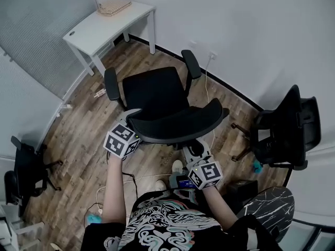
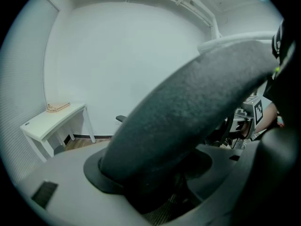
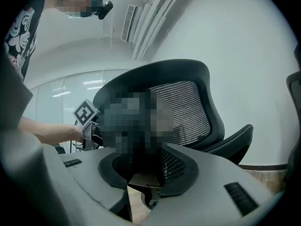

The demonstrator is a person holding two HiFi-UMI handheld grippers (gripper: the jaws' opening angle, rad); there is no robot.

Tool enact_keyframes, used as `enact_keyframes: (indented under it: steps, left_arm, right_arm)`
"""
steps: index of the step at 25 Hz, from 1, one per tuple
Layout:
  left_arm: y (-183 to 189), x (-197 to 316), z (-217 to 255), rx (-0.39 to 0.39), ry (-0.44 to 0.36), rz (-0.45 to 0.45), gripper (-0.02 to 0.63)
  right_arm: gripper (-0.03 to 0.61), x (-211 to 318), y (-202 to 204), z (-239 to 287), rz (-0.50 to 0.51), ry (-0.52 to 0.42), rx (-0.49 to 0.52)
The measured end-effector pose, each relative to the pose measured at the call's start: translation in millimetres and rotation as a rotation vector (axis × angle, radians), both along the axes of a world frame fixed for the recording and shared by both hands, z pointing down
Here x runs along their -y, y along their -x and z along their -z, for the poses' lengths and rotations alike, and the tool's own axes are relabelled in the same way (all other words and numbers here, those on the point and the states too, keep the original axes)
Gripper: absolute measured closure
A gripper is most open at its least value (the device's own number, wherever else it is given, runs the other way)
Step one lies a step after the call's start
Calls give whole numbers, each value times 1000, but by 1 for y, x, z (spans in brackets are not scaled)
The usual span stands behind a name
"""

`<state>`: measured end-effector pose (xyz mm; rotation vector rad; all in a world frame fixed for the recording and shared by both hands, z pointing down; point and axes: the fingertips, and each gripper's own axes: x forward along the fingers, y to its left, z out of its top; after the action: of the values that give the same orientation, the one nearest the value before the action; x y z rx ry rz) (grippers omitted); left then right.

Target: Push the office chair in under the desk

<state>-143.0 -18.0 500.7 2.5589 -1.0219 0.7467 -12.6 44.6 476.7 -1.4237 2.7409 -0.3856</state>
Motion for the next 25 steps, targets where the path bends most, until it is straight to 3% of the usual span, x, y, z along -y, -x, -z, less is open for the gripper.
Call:
enact_keyframes:
  steps: [25]
  left_arm:
    - [2,57,3,-12,-3,35,307]
  right_arm:
    - [472,63,0,3,52,-6,0]
